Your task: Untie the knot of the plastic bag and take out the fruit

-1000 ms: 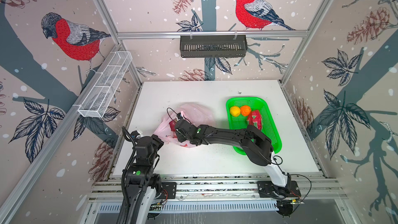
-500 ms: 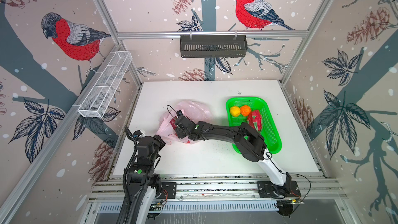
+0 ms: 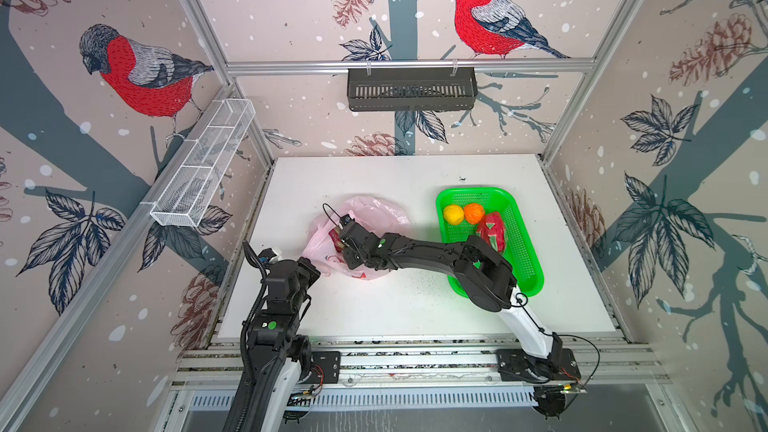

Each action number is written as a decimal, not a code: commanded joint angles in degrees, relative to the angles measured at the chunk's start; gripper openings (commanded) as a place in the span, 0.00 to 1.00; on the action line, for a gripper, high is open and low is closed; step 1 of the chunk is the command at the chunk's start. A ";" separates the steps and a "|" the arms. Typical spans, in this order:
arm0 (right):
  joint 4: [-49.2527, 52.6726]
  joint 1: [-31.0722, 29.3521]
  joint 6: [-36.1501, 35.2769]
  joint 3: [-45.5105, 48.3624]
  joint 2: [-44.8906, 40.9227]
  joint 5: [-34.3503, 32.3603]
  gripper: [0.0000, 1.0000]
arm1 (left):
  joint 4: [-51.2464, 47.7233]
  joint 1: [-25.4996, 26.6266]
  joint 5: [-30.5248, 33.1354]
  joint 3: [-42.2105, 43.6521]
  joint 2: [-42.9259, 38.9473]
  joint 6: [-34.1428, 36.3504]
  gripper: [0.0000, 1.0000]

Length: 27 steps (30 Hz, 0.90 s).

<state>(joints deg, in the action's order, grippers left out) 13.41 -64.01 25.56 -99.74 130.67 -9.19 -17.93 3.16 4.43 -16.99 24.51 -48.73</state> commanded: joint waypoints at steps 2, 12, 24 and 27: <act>0.10 -0.63 0.28 3.09 -3.45 -0.02 0.20 | 5.72 -0.26 3.14 0.56 0.94 0.91 0.00; 1.07 -1.64 0.65 9.51 -10.80 -1.00 0.09 | 7.65 -0.26 6.24 1.15 0.67 1.59 0.00; 3.65 -2.35 2.77 18.00 -16.85 -0.91 0.08 | 7.47 -0.25 7.68 1.96 -0.85 1.96 0.00; 3.21 -2.61 3.65 19.64 -16.64 -0.65 0.08 | 7.45 -0.24 7.12 1.92 -0.85 1.90 0.00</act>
<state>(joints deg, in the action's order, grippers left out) 16.40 -66.32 27.49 -81.06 114.41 -9.52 -12.73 3.16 10.50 -15.03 23.77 -47.55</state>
